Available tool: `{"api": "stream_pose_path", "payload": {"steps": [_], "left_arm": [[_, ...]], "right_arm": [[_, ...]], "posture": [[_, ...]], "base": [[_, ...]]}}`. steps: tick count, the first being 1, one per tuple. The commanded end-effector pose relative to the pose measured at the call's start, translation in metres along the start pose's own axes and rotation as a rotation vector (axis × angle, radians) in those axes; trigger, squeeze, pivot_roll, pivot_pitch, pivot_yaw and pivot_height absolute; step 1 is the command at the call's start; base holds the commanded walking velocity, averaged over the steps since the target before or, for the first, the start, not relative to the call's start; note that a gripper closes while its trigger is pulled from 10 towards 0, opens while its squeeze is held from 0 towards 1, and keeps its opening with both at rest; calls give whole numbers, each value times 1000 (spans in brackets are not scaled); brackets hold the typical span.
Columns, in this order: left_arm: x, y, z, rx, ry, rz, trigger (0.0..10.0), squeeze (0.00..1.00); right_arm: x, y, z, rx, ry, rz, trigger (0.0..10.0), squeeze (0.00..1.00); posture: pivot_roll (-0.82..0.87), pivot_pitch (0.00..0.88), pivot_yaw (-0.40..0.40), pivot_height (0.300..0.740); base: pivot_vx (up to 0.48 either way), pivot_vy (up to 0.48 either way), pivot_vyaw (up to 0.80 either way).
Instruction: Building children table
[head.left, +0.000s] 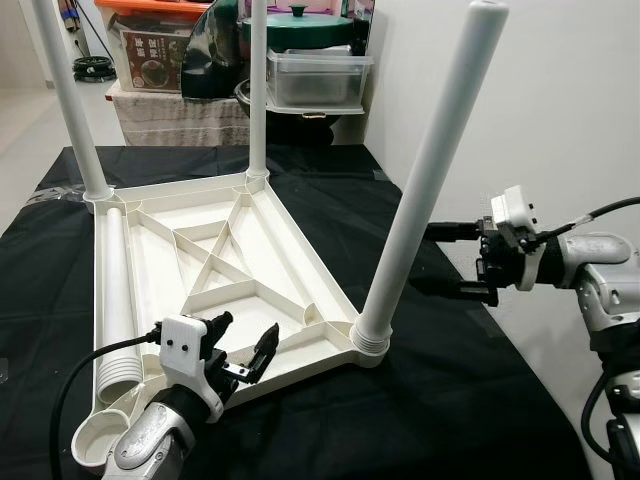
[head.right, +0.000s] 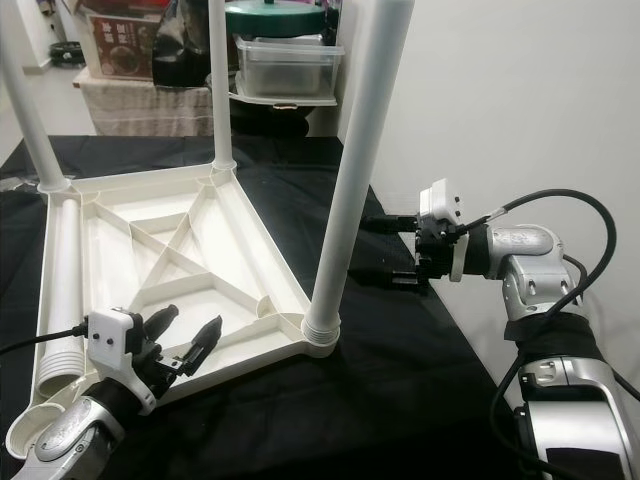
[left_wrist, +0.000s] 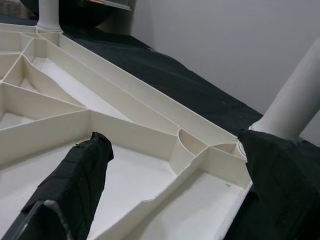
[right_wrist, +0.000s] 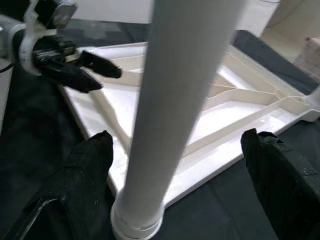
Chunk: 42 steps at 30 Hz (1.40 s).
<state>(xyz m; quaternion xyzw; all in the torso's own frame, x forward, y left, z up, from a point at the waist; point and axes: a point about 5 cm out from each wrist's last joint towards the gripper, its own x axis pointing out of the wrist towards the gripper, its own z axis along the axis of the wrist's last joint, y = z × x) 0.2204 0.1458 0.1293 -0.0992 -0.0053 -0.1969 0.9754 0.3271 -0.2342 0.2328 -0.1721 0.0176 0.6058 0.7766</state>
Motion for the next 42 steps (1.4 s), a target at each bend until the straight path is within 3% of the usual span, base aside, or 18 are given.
{"api": "stream_pose_path", "payload": {"steps": [1, 11, 22, 23, 24, 25, 27, 28, 29, 30, 32, 34, 38, 41, 42], "left_arm": [[0, -1, -2, -11, 14, -14, 10000, 0], [1, -2, -3, -12, 19, -23, 10000, 0], [2, -4, -4, -17, 22, -28, 10000, 0], [3, -4, -5, -19, 23, -30, 10000, 0], [3, -5, -6, -20, 24, -31, 10000, 0], [3, -5, -6, -21, 25, -33, 10000, 0], [3, -5, -6, -22, 26, -34, 10000, 0], [3, -5, -6, -22, 26, -35, 10000, 0], [3, -5, -6, -23, 27, -36, 10000, 0], [3, -6, -7, -24, 27, -37, 10000, 0], [4, -6, -7, -25, 28, -38, 10000, 0], [5, -6, -8, -26, 28, -41, 10000, 0], [5, -6, -8, -26, 27, -41, 10000, 0], [5, -7, -9, -27, 31, -43, 10000, 0], [5, -7, -9, -26, 32, -42, 10000, 0]], "right_arm": [[1, 2, -2, -8, 13, 17, 10000, 0], [15, -6, 13, 48, -143, 4, 10000, 0], [22, -11, 14, 106, -194, -25, 10000, 0], [26, -11, 12, 127, -198, -31, 8980, 0], [28, -11, 10, 142, -200, -35, 8980, 0], [29, -11, 9, 154, -199, -41, 3765, 0], [29, -11, 9, 159, -198, -45, 3765, 0], [28, -12, 9, 164, -197, -52, 2196, 0], [28, -13, 9, 167, -197, -57, 2196, 0], [28, -14, 10, 180, -205, -66, 1529, 0], [28, -15, 11, 190, -212, -71, 1529, 0], [31, -16, 11, 213, -223, -82, 0, 0], [33, -16, 10, 221, -223, -88, 0, 0], [43, -13, 0, 270, -209, -149, 0, 0], [50, -13, -7, 310, -186, -231, 0, 0]], "posture": [[48, 0, -117, 740], [49, 0, -117, 740], [49, 0, -123, 740], [49, 0, -123, 740], [49, 0, -123, 740], [48, 0, -123, 740], [48, 0, -123, 740], [48, 0, -123, 740], [48, 0, -123, 740], [43, 0, -123, 740], [43, 0, -123, 740], [43, 0, -123, 740], [43, 0, -123, 740], [42, 0, -125, 740], [45, 0, -128, 740]], "base": [[0, 0, 0], [0, 0, 0], [0, 0, 0], [0, 0, 0], [0, 0, 0], [0, 0, 0], [0, 0, 0], [0, 0, 0], [0, 0, 0], [0, 0, 0], [0, 0, 0], [0, 0, 0], [0, 0, 0], [0, 0, 0], [0, 0, 0]]}}
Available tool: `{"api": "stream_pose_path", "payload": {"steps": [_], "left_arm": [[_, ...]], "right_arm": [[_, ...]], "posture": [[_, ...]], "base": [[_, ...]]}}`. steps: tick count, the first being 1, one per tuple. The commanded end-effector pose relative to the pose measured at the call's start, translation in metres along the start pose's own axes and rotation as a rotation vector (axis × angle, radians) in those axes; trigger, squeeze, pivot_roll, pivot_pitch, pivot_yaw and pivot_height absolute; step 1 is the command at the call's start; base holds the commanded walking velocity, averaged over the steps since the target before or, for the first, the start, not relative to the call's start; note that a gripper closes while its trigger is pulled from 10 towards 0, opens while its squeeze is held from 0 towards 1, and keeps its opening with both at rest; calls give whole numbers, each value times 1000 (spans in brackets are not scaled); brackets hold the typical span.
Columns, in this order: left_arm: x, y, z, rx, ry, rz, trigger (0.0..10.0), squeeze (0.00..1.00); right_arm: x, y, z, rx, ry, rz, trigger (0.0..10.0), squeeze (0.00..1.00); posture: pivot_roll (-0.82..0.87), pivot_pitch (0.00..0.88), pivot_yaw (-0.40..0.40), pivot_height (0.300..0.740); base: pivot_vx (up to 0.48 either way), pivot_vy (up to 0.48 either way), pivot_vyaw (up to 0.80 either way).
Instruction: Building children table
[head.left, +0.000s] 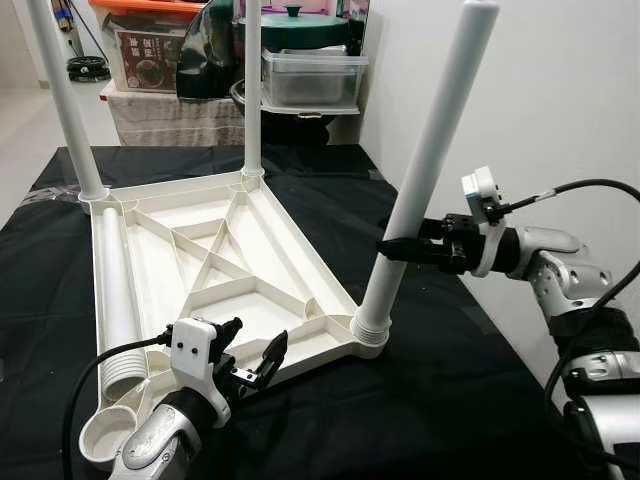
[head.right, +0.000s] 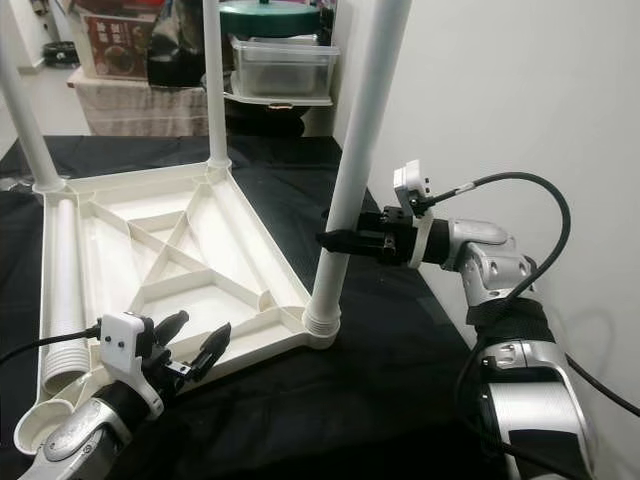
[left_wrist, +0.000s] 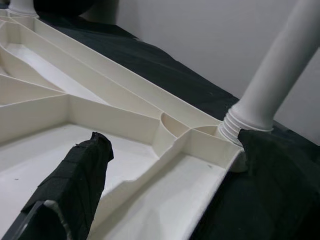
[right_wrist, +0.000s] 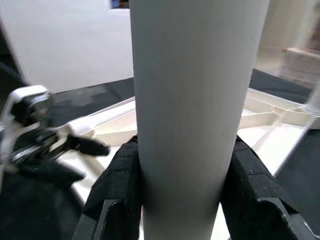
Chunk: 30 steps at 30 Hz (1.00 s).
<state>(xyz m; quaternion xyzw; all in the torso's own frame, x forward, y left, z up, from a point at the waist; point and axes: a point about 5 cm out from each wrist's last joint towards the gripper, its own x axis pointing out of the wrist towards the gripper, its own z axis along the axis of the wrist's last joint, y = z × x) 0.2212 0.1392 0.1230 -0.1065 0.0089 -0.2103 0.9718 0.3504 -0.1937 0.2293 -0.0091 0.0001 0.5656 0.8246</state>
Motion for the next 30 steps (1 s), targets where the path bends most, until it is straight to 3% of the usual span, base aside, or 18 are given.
{"api": "stream_pose_path", "payload": {"steps": [1, 2, 3, 6, 7, 8, 13, 15, 17, 19, 21, 22, 24, 25, 27, 28, 30], "left_arm": [[2, -2, -2, -5, 5, -17, 10000, 0], [1, -2, -2, -4, 6, -15, 10000, 0], [1, -2, -2, -4, 6, -15, 10000, 0], [1, 0, -2, 0, 6, -4, 10000, 0], [1, 0, -2, 0, 6, -4, 10000, 0], [1, 1, -2, 1, 6, -1, 10000, 0], [1, 2, -2, 3, 3, 6, 10000, 0], [1, 3, -1, 4, 2, 11, 10000, 0], [1, 3, -1, 4, 2, 11, 10000, 0], [2, 4, -2, 3, 3, 11, 10000, 0], [3, 4, -2, 2, 3, 11, 10000, 0], [3, 4, -2, 1, 2, 10, 10000, 0], [3, 4, -2, 0, 1, 10, 10000, 0], [4, 4, -2, -1, 2, 9, 10000, 0], [4, 4, -3, -2, 3, 9, 10000, 0], [4, 3, -3, -3, 4, 7, 10000, 0], [4, 3, -4, -4, 5, 5, 10000, 0]], "right_arm": [[3, -3, -11, 46, 16, -118, 0, 0], [8, -4, -19, 71, 31, -205, 0, 0], [8, -4, -19, 71, 31, -205, 0, 0], [13, -13, -54, 150, 159, -666, 0, 0], [13, -13, -54, 150, 159, -666, 0, 0], [13, -11, -64, 169, 181, -798, 0, 0], [25, 10, -78, 200, 204, -909, 0, 0], [46, 34, -81, 233, 216, -929, 0, 0], [46, 34, -81, 233, 216, -929, 0, 0], [62, 46, -80, 241, 234, -900, 0, 0], [67, 48, -79, 239, 239, -888, 0, 0], [69, 48, -77, 231, 236, -880, 8510, 0], [70, 49, -76, 229, 234, -894, 8510, 0], [69, 47, -73, 220, 217, -911, 10000, 0], [68, 48, -70, 217, 207, -936, 10000, 0], [65, 46, -67, 226, 188, -957, 10000, 1000], [61, 45, -63, 232, 178, -981, 10000, 1000]], "posture": [[45, 0, -128, 740], [45, 0, -128, 740], [45, 0, -128, 740], [46, 0, -130, 740], [46, 0, -130, 740], [51, 0, -131, 740], [55, 0, -132, 740], [48, 0, -128, 740], [48, 0, -128, 740], [46, 0, -127, 740], [46, 0, -127, 740], [46, 0, -127, 740], [46, 0, -127, 740], [40, 0, -127, 740], [36, 0, -126, 740], [36, 0, -126, 740], [36, 0, -126, 740]], "base": [[0, 0, 0], [0, 0, 0], [0, 0, 0], [0, 0, 0], [0, 0, 0], [0, 0, 0], [0, 0, 0], [0, 0, 0], [0, 0, 0], [0, 0, 0], [0, 0, 0], [0, 0, 0], [0, 0, 0], [0, 0, 0], [0, 0, 0], [0, 0, 0], [0, 0, 0]]}}
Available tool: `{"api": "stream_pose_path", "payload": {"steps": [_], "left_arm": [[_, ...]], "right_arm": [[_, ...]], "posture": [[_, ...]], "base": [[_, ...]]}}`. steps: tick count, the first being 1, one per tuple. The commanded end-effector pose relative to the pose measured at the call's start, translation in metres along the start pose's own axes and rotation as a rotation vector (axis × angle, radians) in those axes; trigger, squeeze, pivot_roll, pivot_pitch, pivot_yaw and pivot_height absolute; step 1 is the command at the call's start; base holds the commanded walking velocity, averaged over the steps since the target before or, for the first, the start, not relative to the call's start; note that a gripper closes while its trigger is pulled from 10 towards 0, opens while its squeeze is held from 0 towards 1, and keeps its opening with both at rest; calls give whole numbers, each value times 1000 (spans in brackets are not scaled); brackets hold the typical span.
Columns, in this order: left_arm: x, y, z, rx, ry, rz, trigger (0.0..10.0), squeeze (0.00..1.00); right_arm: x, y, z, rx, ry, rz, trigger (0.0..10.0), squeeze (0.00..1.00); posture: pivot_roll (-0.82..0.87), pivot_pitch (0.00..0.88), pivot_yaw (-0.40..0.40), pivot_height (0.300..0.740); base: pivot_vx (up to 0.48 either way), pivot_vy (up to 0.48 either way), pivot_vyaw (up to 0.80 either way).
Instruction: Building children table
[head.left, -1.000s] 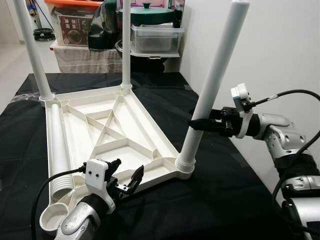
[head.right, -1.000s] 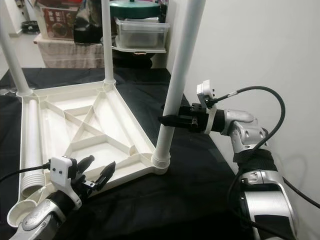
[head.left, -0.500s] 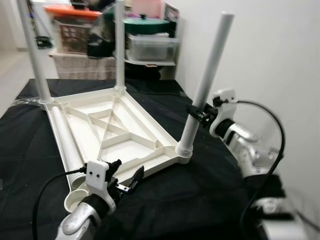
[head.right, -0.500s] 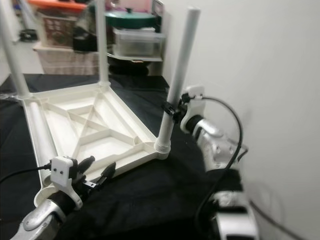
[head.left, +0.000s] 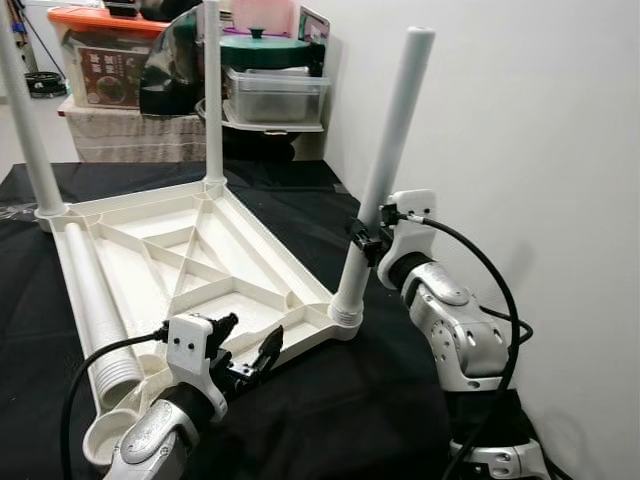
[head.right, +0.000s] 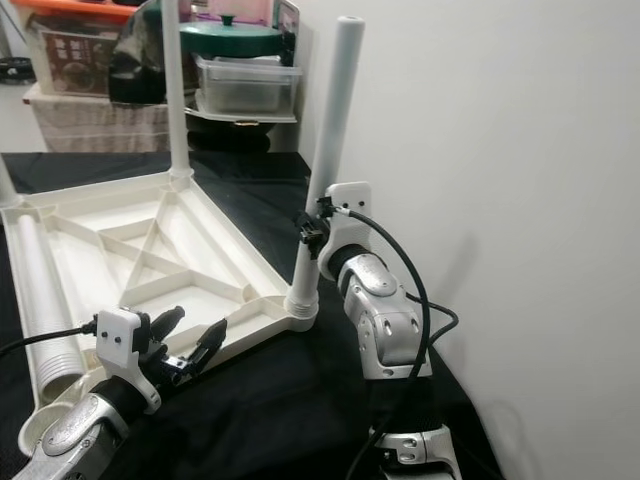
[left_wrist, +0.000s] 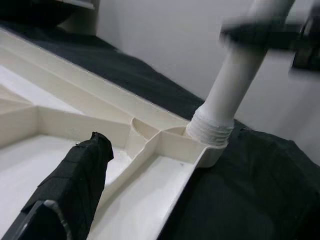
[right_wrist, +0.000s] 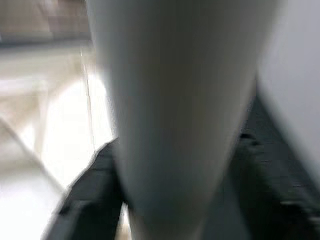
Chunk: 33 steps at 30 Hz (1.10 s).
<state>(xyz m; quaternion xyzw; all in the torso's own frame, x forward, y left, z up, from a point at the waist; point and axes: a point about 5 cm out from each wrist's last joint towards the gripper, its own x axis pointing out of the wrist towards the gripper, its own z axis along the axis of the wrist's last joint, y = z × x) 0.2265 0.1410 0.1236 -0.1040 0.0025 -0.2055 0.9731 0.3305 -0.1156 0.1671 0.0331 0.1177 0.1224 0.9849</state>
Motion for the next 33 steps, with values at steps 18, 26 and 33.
{"api": "stream_pose_path", "payload": {"steps": [18, 26, 33], "left_arm": [[2, -1, -5, -5, 18, -16, 10000, 0], [2, 0, -4, -2, 13, -10, 10000, 0], [2, 1, -3, 3, 16, -14, 10000, 0]], "right_arm": [[-15, -40, 69, -82, -229, 436, 10000, 0], [7, -24, 54, -37, -200, 377, 10000, 0], [12, -22, 41, -1, -170, 358, 0, 0]], "posture": [[26, 0, -121, 740], [51, 0, -133, 740], [51, 0, -128, 740]], "base": [[0, 0, 0], [0, 0, 0], [0, 0, 0]]}}
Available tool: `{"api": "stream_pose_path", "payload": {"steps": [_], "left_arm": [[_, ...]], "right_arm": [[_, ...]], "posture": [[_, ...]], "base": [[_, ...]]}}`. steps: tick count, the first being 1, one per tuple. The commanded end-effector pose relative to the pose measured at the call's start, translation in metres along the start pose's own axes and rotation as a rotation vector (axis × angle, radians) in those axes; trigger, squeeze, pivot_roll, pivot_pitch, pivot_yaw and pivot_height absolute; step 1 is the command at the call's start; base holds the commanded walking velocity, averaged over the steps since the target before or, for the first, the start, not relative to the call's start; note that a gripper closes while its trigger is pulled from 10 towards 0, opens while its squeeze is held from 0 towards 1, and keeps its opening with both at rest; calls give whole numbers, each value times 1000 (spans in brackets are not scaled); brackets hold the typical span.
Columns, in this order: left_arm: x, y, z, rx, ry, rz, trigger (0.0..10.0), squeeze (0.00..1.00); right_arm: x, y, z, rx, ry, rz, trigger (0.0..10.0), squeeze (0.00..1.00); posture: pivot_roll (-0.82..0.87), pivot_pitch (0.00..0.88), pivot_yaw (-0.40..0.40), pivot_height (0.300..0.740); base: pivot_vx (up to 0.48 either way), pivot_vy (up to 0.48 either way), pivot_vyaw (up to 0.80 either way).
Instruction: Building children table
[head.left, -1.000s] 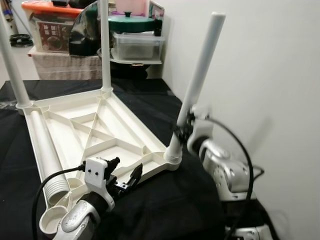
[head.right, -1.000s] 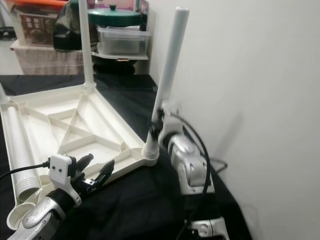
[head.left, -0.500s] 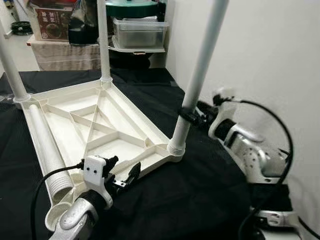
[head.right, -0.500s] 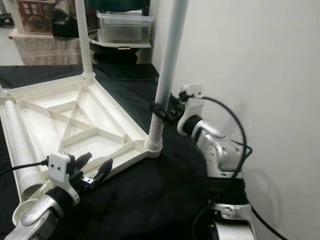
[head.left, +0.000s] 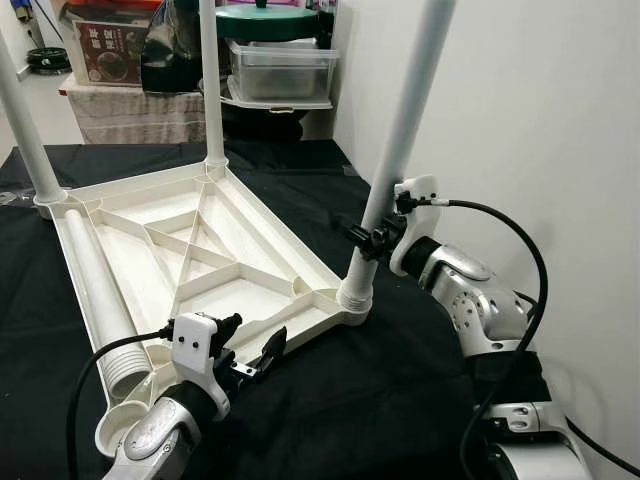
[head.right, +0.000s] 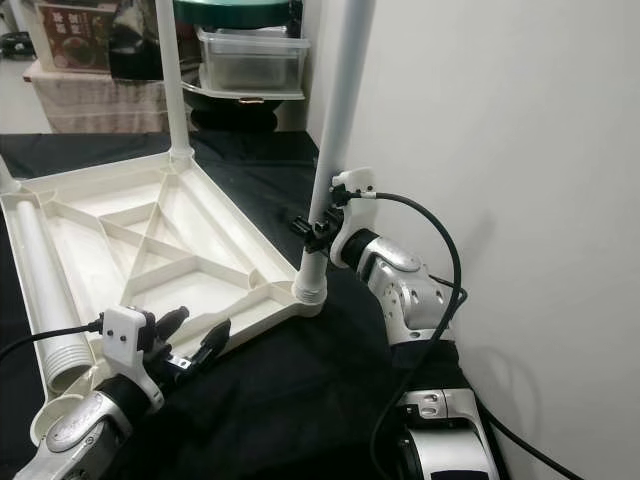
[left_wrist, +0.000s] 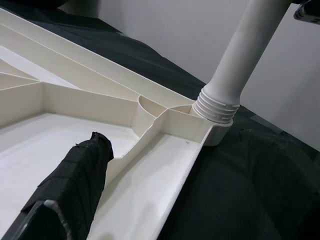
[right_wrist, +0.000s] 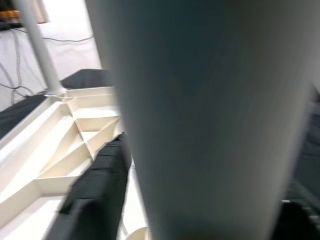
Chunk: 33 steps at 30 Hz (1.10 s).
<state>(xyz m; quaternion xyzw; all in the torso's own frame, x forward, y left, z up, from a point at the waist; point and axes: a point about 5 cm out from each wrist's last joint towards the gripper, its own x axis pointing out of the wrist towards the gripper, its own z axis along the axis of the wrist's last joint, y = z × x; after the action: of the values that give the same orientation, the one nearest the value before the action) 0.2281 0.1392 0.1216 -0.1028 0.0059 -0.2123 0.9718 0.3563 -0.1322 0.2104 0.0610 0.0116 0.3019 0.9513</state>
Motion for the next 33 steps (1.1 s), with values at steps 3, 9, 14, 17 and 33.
{"api": "stream_pose_path", "payload": {"steps": [3, 9, 14, 17, 33], "left_arm": [[-1, 2, -1, 4, 9, -3, 10000, 0], [-1, 1, -2, 1, 12, -4, 10000, 0], [1, 0, -3, -2, 16, -8, 10000, 0], [4, 0, -3, -3, 15, -12, 10000, 0], [7, 1, -4, -5, 13, -22, 10000, 0]], "right_arm": [[-3, -15, -12, -1, 68, -203, 0, 0], [-11, -13, -21, 6, 116, -654, 0, 0], [-3, 50, -12, 82, 26, -456, 10000, 0], [-3, 55, -5, 81, -19, -362, 10000, 580], [-18, 6, 34, 2, -126, 115, 10000, 0]], "posture": [[42, 0, -123, 740], [41, 0, -118, 740], [35, 0, -111, 740], [28, 0, -111, 740], [23, 0, -121, 740]], "base": [[0, 0, 0], [0, 0, 0], [0, 0, 0], [0, 0, 0], [0, 0, 0]]}}
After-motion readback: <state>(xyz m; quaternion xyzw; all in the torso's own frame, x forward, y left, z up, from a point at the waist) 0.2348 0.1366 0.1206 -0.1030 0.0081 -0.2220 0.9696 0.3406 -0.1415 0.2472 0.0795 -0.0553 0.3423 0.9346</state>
